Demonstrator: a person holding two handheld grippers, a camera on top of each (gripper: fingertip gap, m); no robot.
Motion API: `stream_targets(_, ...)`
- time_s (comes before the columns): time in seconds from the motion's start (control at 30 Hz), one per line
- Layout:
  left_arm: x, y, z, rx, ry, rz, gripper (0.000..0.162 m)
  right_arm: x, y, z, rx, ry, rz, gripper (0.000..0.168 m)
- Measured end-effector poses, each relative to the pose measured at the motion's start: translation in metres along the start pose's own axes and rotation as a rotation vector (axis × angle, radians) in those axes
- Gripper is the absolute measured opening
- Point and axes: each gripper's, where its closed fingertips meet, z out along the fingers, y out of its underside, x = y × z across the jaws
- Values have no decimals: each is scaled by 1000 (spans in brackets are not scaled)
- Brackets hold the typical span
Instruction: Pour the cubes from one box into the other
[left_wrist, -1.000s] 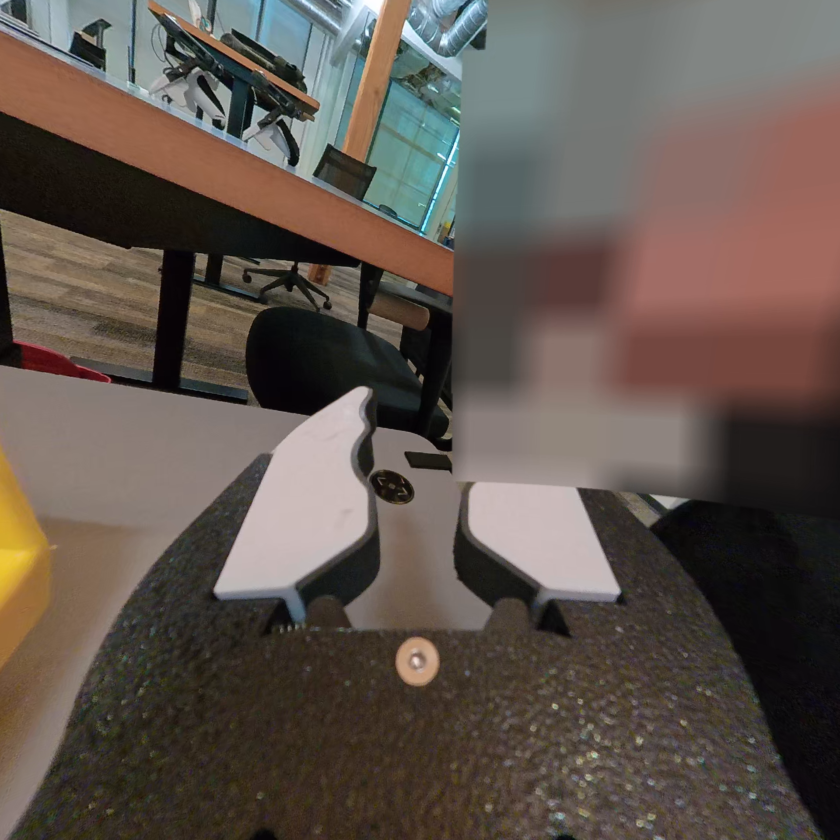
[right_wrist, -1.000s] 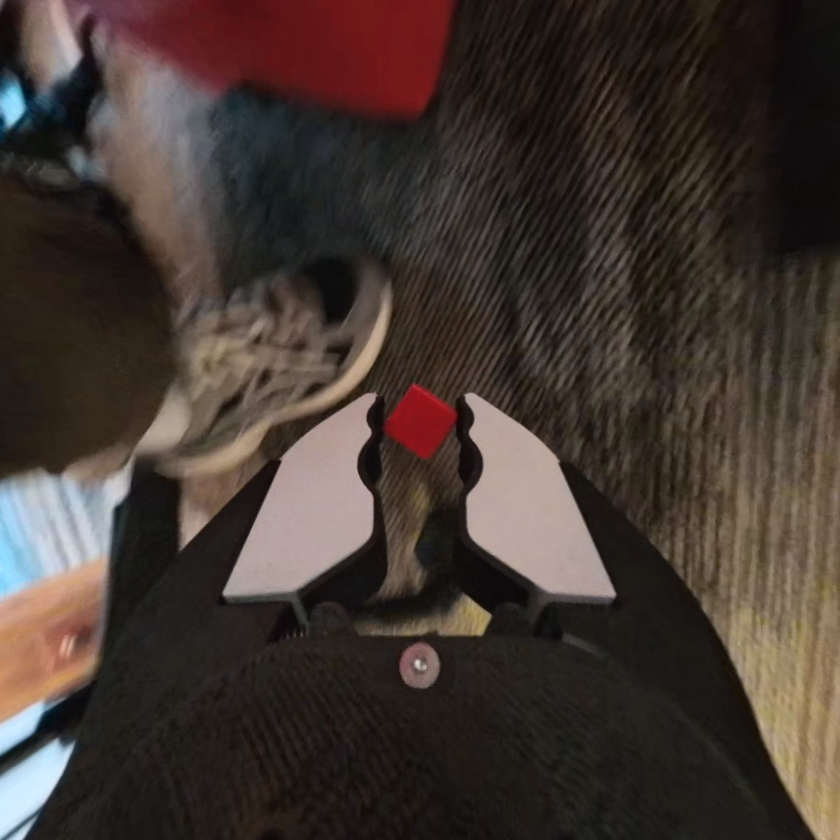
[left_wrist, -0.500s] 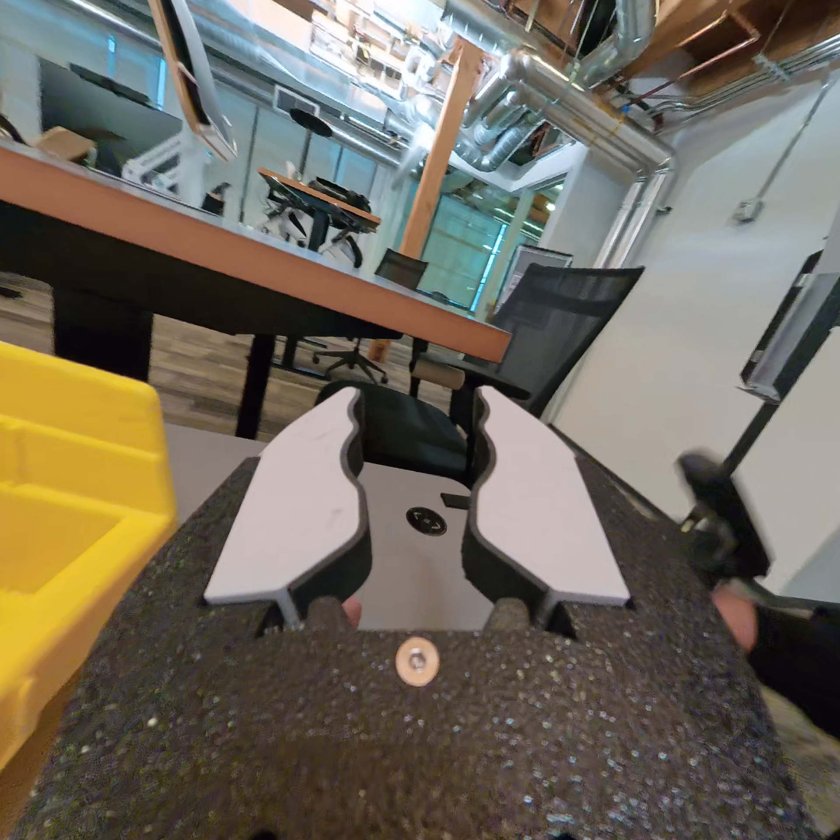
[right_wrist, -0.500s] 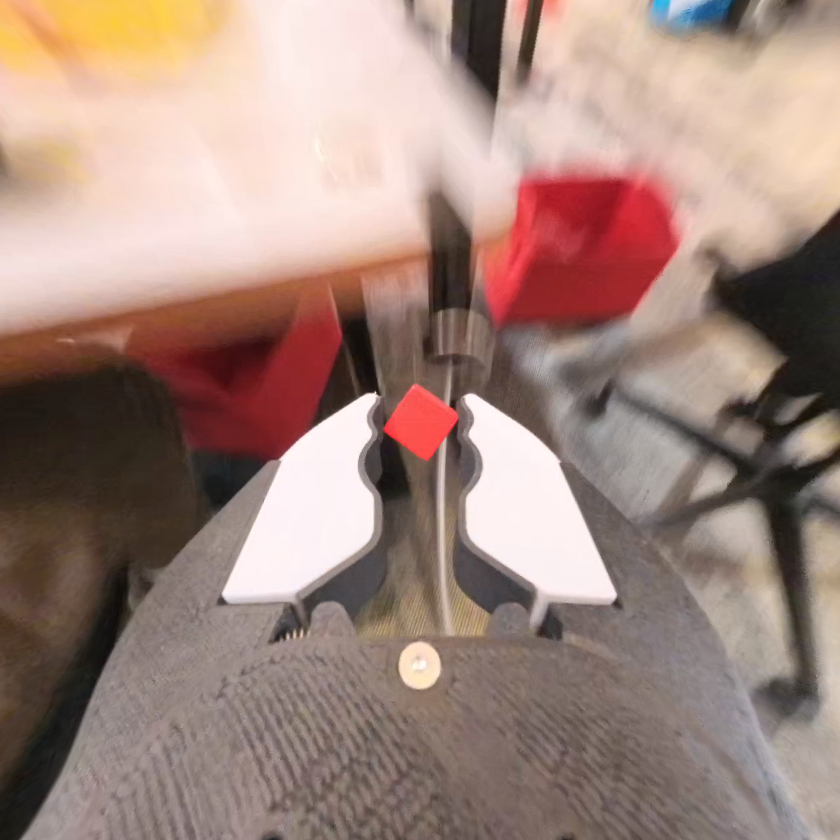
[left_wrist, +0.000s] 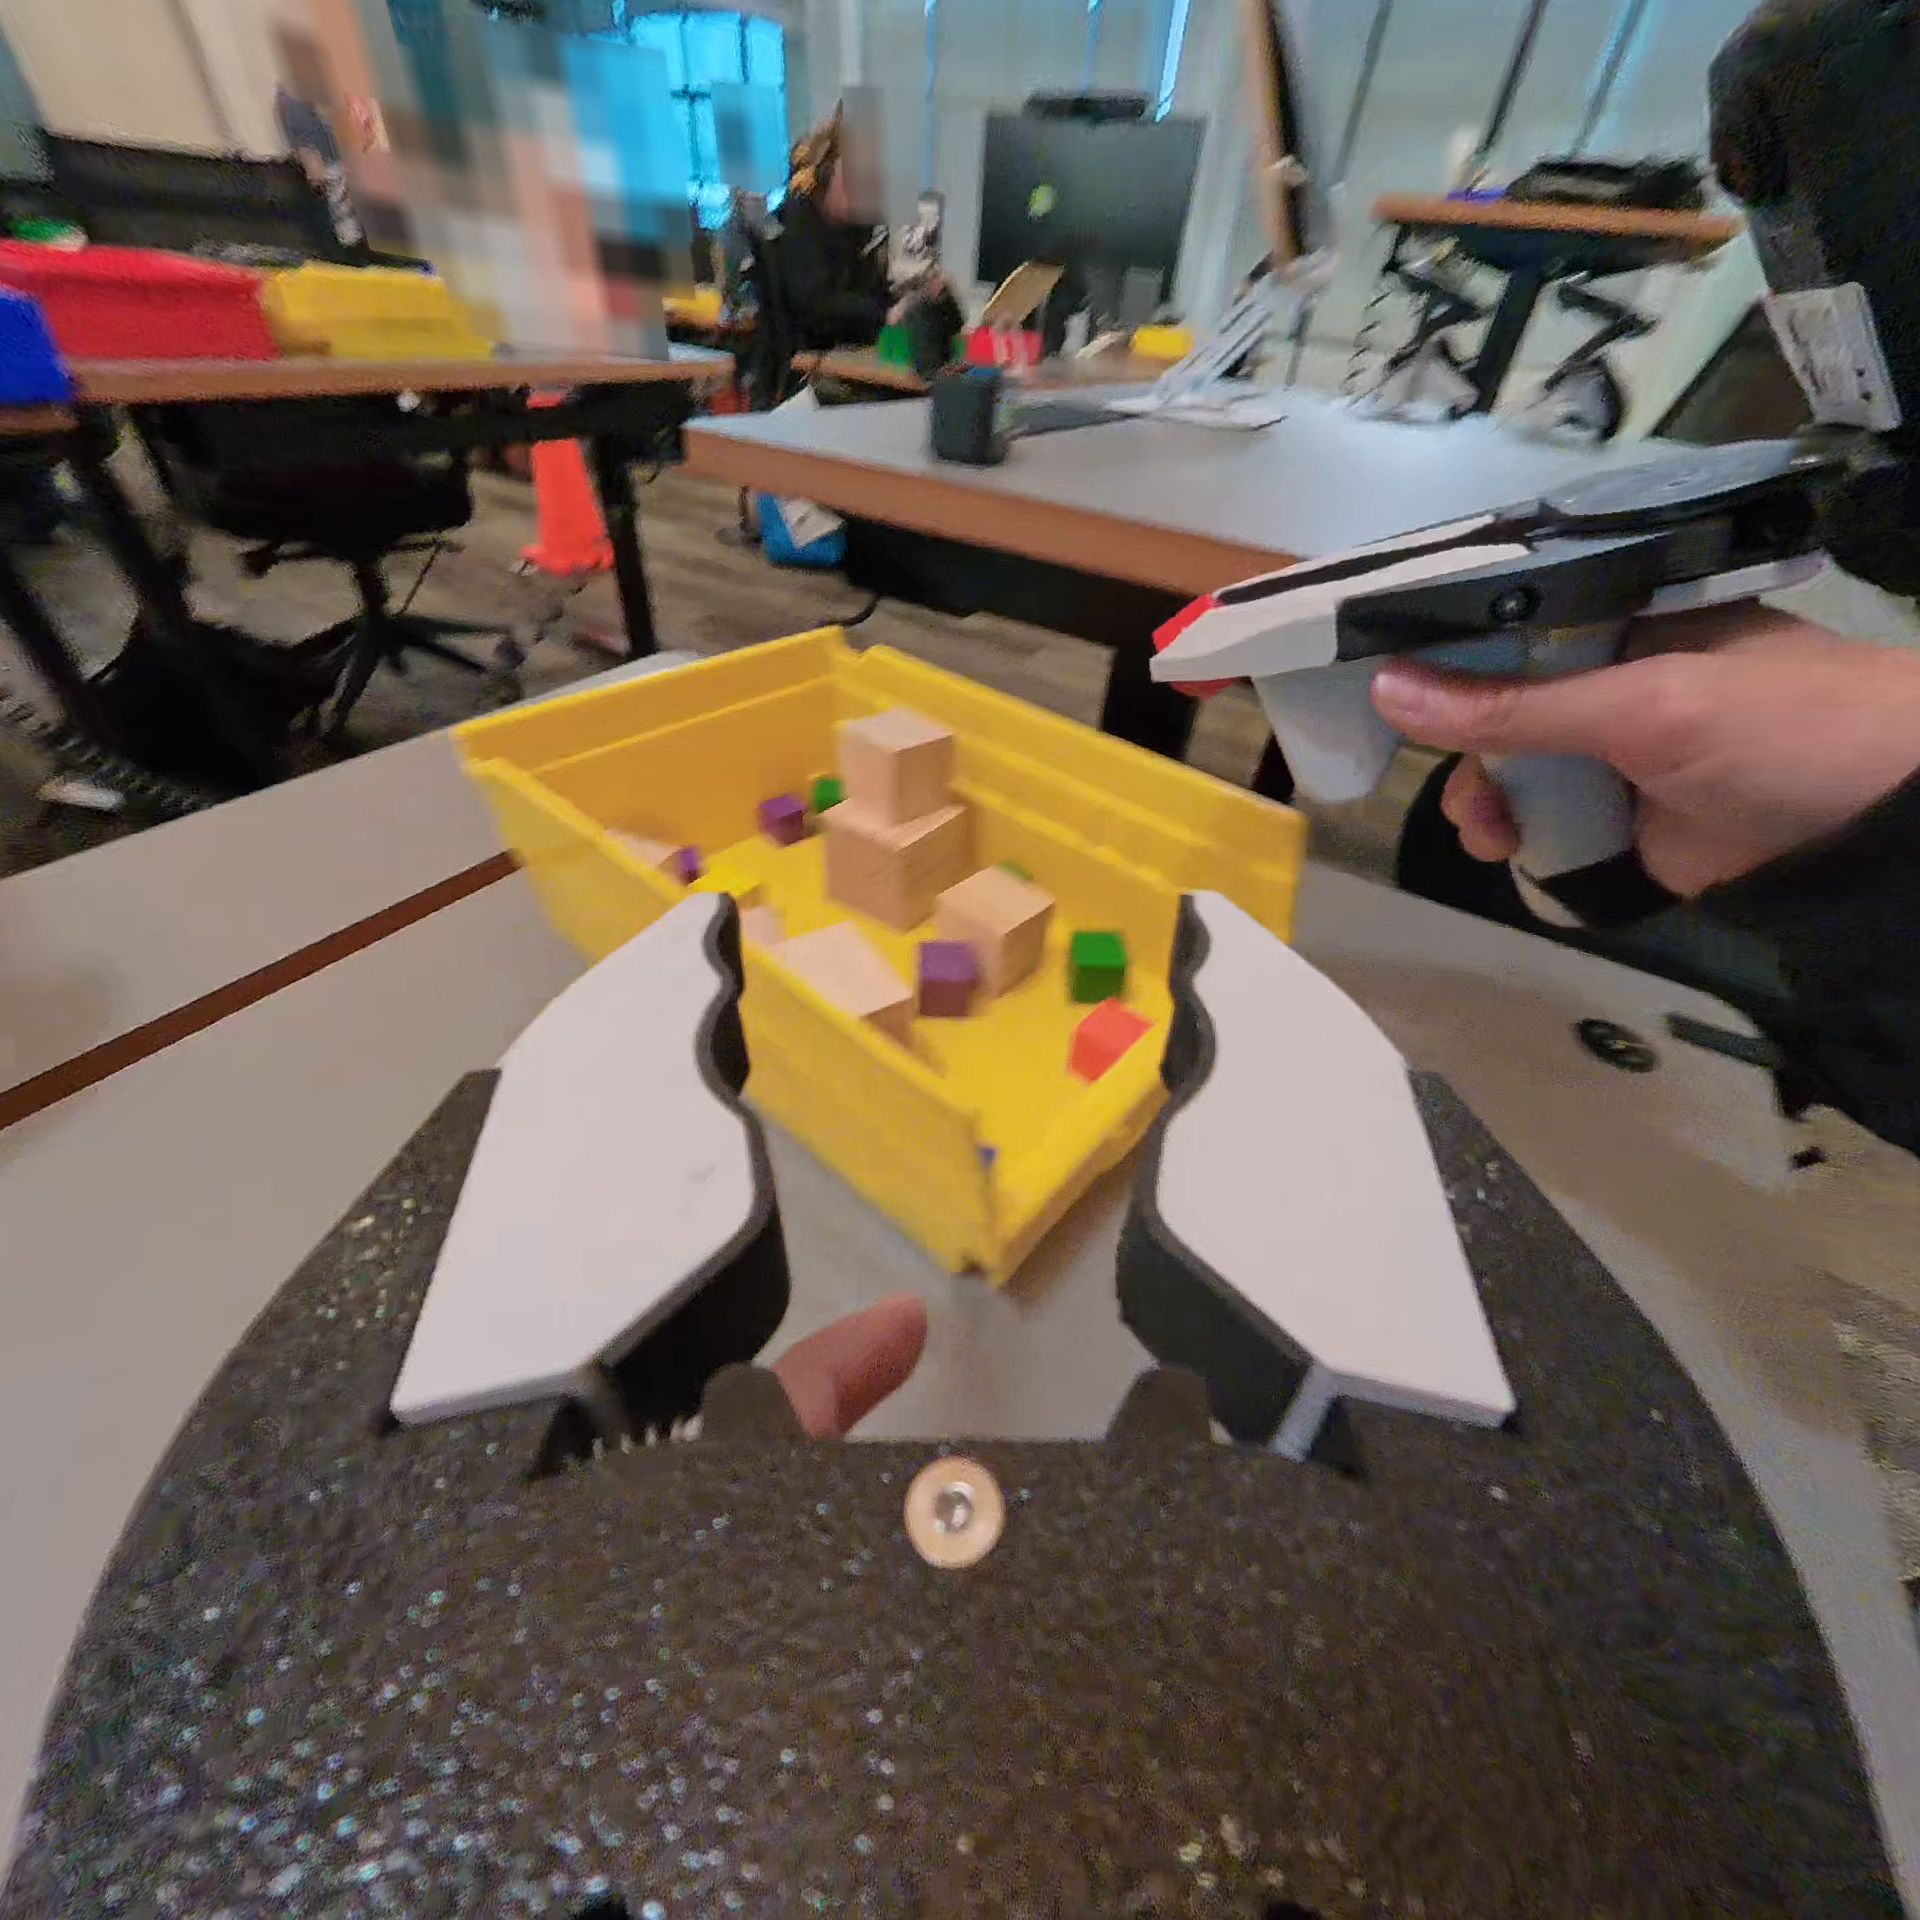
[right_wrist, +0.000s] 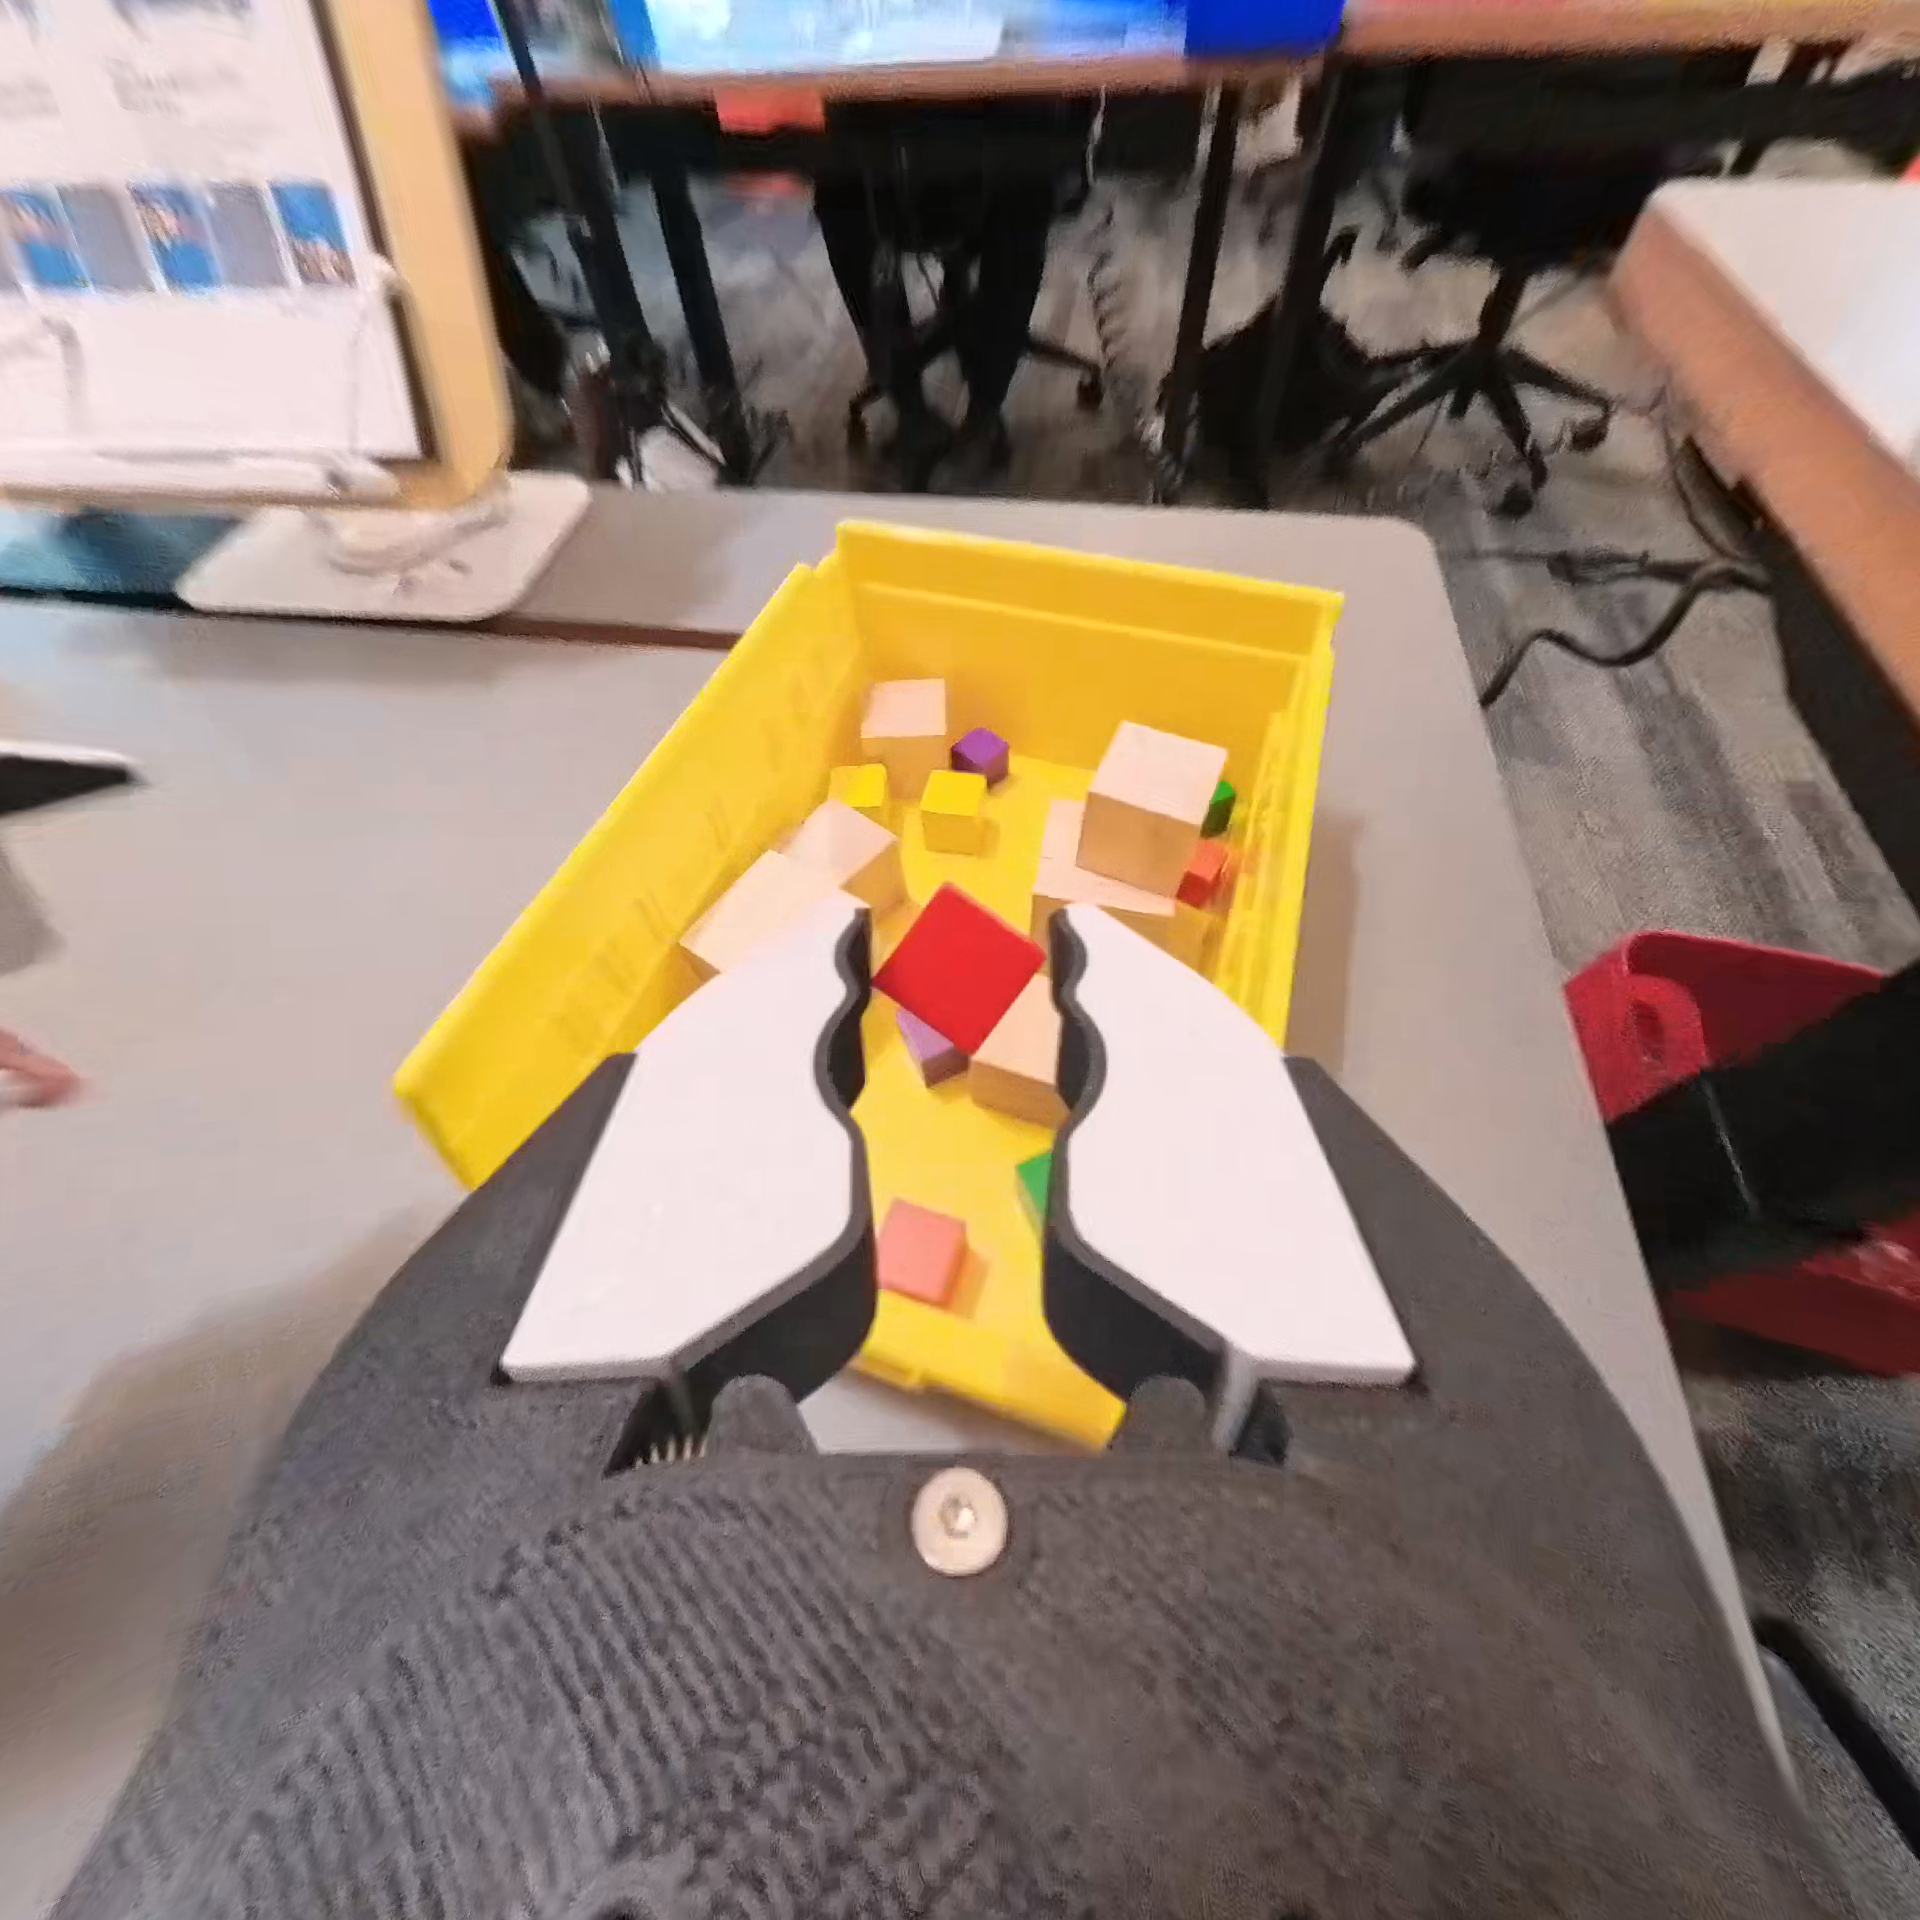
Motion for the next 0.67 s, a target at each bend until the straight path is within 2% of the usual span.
stream_targets(0.03, -13, 1, -4, -18, -19, -7, 80, 3, 5, 14, -45, 17, -5, 59)
stream_targets(0.07, -22, 1, -6, -31, -20, -16, 80, 3, 11, 26, -105, 28, -6, 90)
stream_targets(0.1, -29, 1, -7, -42, -16, -26, 82, 6, 16, 32, -154, 47, -23, 97)
stream_targets(0.2, -44, -1, -4, -63, -24, -15, 96, 19, 11, 28, -135, 131, -34, 95)
stream_targets(0.27, -45, -3, 2, -76, 8, 40, 85, 38, 8, 20, -114, 213, -66, 91)
stream_targets(0.37, -56, 0, 23, -110, -17, 19, 87, 81, 14, 4, -156, 384, -129, 90)
stream_targets(0.4, -63, 5, 32, -153, -42, -4, 94, 88, 22, 5, -195, 394, -132, 89)
stream_targets(0.47, -74, 19, 52, -256, -76, -15, 96, 96, 40, 12, -278, 347, -115, 86)
stream_targets(0.6, -86, 43, 89, -419, -111, -47, 89, 108, 53, 35, -289, 274, 21, 86)
stream_targets(0.67, -85, 50, 102, -471, -84, -107, 81, 102, 58, 48, -314, 192, 90, 76)
